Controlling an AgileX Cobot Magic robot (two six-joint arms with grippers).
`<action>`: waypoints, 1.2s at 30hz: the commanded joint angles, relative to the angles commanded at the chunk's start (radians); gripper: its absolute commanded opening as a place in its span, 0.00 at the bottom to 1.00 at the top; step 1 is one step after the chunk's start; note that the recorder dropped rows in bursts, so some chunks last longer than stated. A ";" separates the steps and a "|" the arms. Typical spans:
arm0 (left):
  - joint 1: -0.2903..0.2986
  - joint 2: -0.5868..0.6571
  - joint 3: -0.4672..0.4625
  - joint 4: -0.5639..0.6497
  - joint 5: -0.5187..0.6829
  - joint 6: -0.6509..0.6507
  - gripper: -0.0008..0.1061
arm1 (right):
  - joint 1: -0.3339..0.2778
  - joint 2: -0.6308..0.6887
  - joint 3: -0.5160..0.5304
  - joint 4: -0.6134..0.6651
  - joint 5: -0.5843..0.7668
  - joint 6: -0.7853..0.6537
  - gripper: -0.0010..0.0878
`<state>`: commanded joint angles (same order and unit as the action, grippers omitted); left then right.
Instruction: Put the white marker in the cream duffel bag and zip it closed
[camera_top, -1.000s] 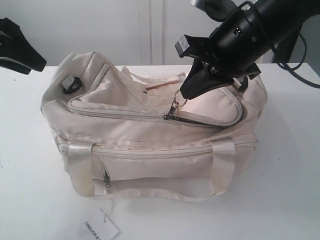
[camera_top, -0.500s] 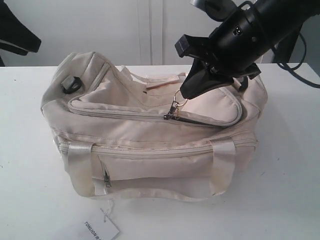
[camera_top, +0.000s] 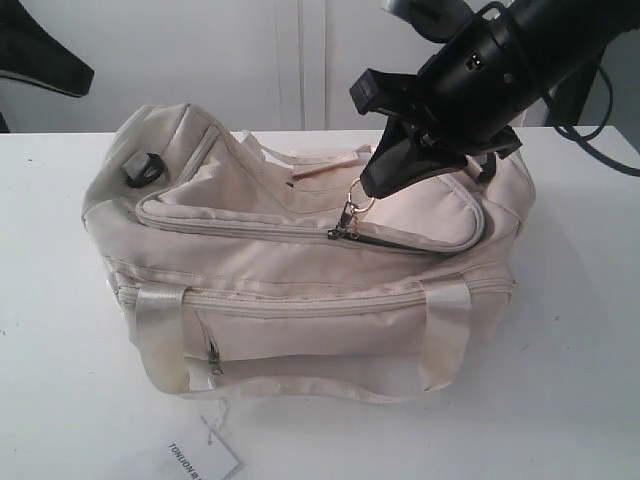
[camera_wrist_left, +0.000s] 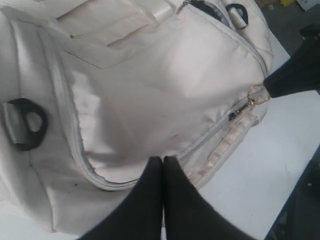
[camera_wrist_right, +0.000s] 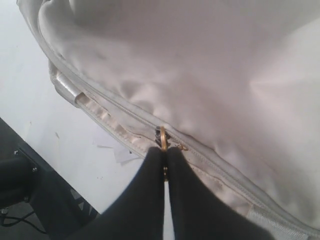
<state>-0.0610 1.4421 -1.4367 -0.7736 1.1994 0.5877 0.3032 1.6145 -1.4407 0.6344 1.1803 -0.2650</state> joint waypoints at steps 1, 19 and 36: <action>-0.013 0.000 0.013 0.005 -0.012 0.014 0.01 | 0.000 0.000 0.000 0.000 0.000 0.000 0.01; -0.170 -0.235 0.346 0.109 -0.470 0.361 0.01 | 0.000 0.000 0.000 -0.002 0.000 0.000 0.01; -0.411 -0.398 0.588 0.333 -0.837 0.620 0.01 | 0.000 0.000 0.000 -0.002 0.004 0.000 0.01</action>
<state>-0.4725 1.0442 -0.8487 -0.4406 0.3627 1.2076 0.3032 1.6145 -1.4407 0.6325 1.1845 -0.2650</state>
